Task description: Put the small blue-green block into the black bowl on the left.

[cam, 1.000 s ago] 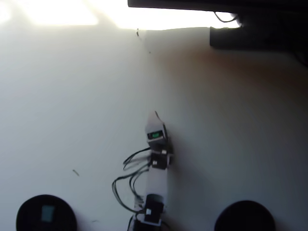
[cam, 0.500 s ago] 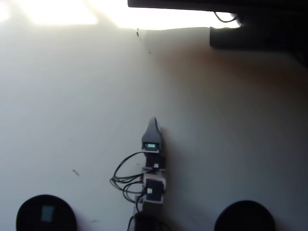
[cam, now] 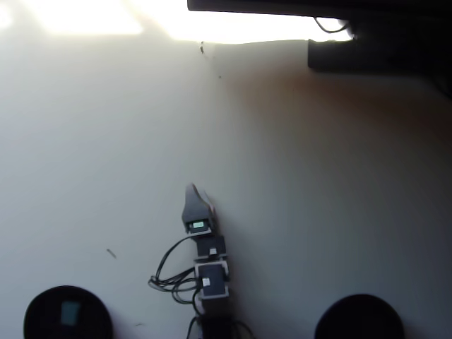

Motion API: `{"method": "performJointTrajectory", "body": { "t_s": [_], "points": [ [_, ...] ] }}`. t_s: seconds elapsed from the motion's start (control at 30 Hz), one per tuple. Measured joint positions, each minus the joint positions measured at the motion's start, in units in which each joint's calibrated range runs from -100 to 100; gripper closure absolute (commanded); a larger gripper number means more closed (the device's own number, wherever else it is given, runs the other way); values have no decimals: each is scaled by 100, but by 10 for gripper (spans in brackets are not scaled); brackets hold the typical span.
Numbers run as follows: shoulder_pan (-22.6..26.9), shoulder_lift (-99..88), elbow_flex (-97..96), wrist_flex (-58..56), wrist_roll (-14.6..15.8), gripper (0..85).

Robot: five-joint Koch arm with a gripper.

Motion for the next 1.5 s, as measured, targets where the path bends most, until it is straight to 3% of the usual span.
{"method": "performJointTrajectory", "body": {
  "t_s": [0.1, 0.27, 0.33, 0.8, 1.5],
  "points": [
    [-98, -1061, -157, -749, -15, 361],
    [-400, -4684, 452, -5471, 29, 352],
    [-415, -4949, 443, -6170, 34, 350],
    [-230, -4179, 480, -5775, -147, 364],
    [-161, -4179, 471, -5775, -103, 364]
  ]
}}
